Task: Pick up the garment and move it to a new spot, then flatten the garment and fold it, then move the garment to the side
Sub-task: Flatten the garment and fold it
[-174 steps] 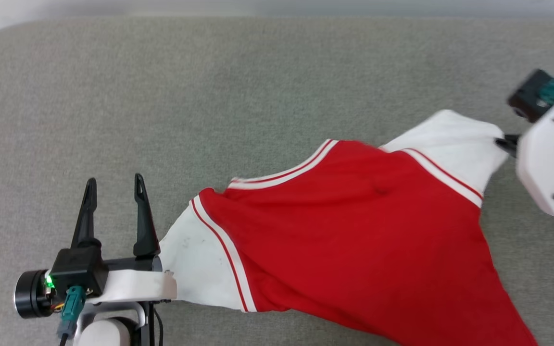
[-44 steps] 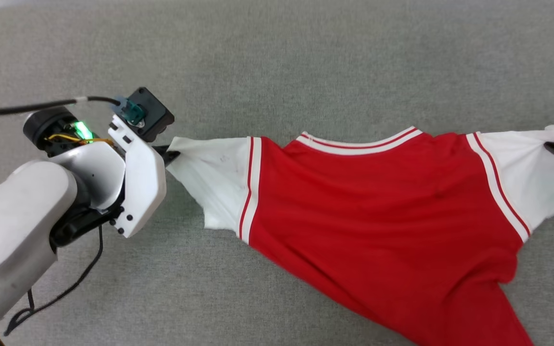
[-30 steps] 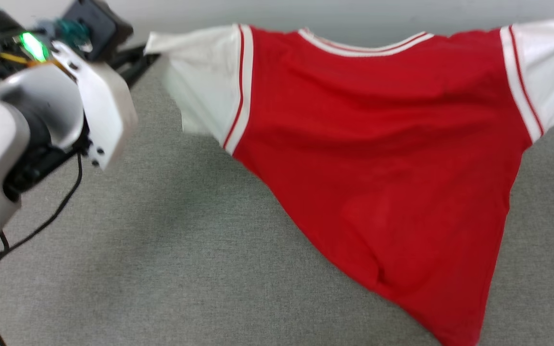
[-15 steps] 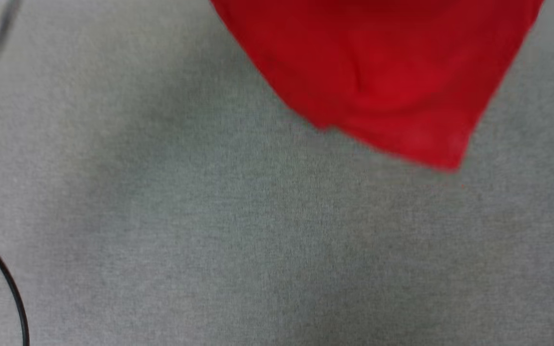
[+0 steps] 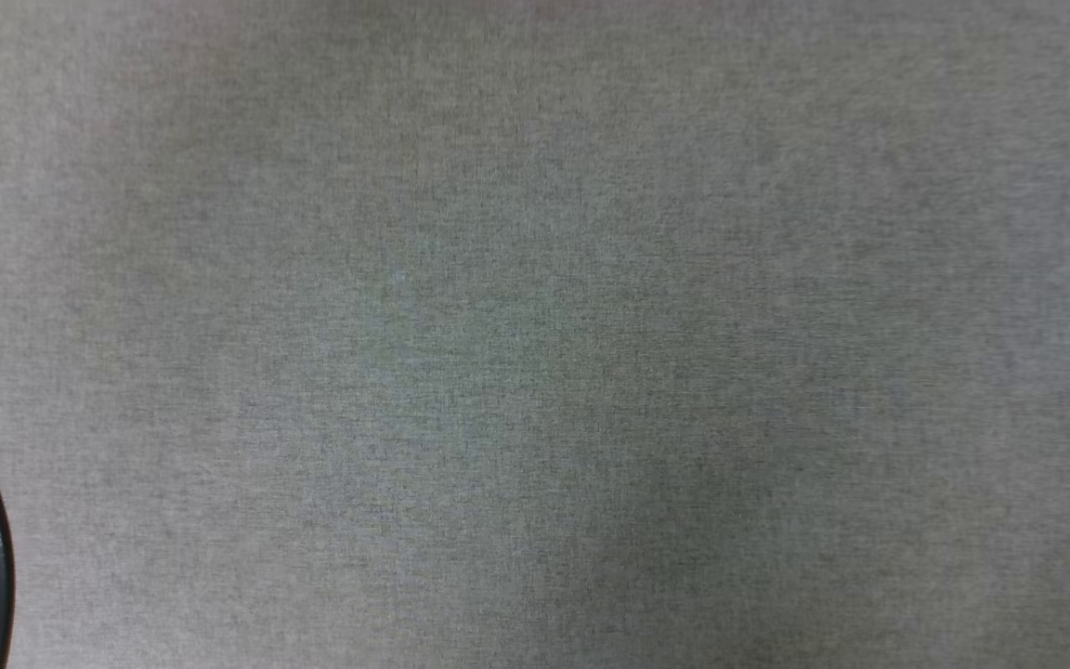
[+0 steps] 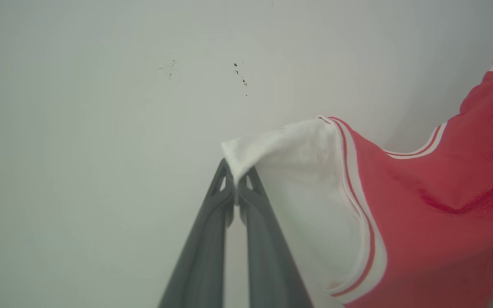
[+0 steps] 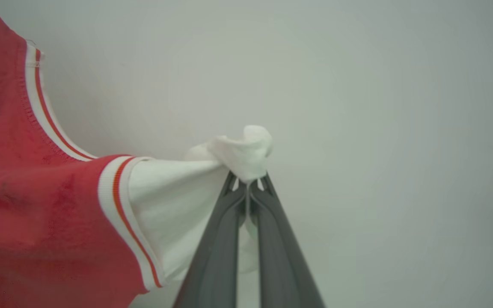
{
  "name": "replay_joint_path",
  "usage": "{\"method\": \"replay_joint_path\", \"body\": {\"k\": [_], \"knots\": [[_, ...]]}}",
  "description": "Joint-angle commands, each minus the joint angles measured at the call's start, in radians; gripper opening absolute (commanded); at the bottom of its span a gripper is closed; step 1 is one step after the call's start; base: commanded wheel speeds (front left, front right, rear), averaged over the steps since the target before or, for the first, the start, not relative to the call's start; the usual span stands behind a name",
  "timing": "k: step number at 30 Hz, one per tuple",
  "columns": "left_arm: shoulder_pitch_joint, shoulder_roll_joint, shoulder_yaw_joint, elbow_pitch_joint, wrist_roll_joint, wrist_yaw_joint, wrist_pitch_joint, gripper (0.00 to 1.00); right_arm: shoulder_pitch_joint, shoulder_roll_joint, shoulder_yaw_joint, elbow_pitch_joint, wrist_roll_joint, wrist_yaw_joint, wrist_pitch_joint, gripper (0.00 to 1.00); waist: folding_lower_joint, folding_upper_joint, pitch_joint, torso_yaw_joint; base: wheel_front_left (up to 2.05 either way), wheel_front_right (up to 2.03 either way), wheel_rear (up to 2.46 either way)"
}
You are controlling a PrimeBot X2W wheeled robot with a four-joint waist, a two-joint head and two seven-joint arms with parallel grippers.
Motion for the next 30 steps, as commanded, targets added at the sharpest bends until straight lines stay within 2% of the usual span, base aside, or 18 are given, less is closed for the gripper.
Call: {"method": "replay_joint_path", "body": {"k": [1, 5, 11, 21, 24, 27, 29, 30], "knots": [[-0.01, -0.01, -0.002, 0.017, -0.008, 0.0, -0.011, 0.0, -0.023, 0.012, 0.009, 0.019, -0.004, -0.001, -0.012, 0.0, -0.0001, 0.0, 0.02, 0.008, 0.0, 0.0, 0.0], [-0.012, -0.017, -0.016, 0.067, -0.022, -0.001, -0.059, 0.0, -0.049, 0.035, 0.047, 0.089, 0.001, -0.001, -0.051, 0.0, -0.0001, 0.0, 0.044, 0.012, 0.0, 0.0, 0.0], [0.099, -0.02, -0.071, 0.11, -0.066, -0.001, -0.135, 0.0, 0.036, 0.053, 0.13, 0.175, 0.045, -0.001, -0.135, 0.0, -0.0001, 0.0, 0.028, 0.016, 0.0, 0.0, 0.0], [0.482, -0.006, -0.14, 0.121, -0.156, 0.005, -0.293, 0.0, 0.347, 0.086, 0.28, 0.218, 0.201, -0.001, -0.295, 0.0, -0.0001, 0.0, -0.102, -0.008, 0.0, 0.0, 0.0], [0.579, 0.0, -0.148, 0.112, -0.173, 0.019, -0.322, 0.0, 0.432, 0.09, 0.313, 0.215, 0.232, -0.001, -0.32, 0.0, -0.0001, 0.0, -0.137, -0.016, 0.0, 0.0, 0.0], [0.725, 0.01, -0.156, 0.074, -0.206, 0.052, -0.35, 0.0, 0.552, 0.089, 0.359, 0.202, 0.273, -0.001, -0.352, 0.0, -0.0001, 0.0, -0.188, -0.025, 0.0, 0.0, 0.0], [0.834, 0.02, -0.153, 0.036, -0.23, 0.083, -0.37, 0.0, 0.635, 0.087, 0.392, 0.194, 0.287, -0.001, -0.37, 0.0, -0.0001, 0.0, -0.22, -0.032, 0.0, 0.0, 0.0], [0.937, 0.034, -0.172, -0.003, -0.244, 0.108, -0.375, 0.0, 0.709, 0.07, 0.422, 0.184, 0.31, -0.001, -0.387, 0.0, -0.0001, 0.0, -0.246, -0.033, 0.0, 0.0, 0.0]]}}
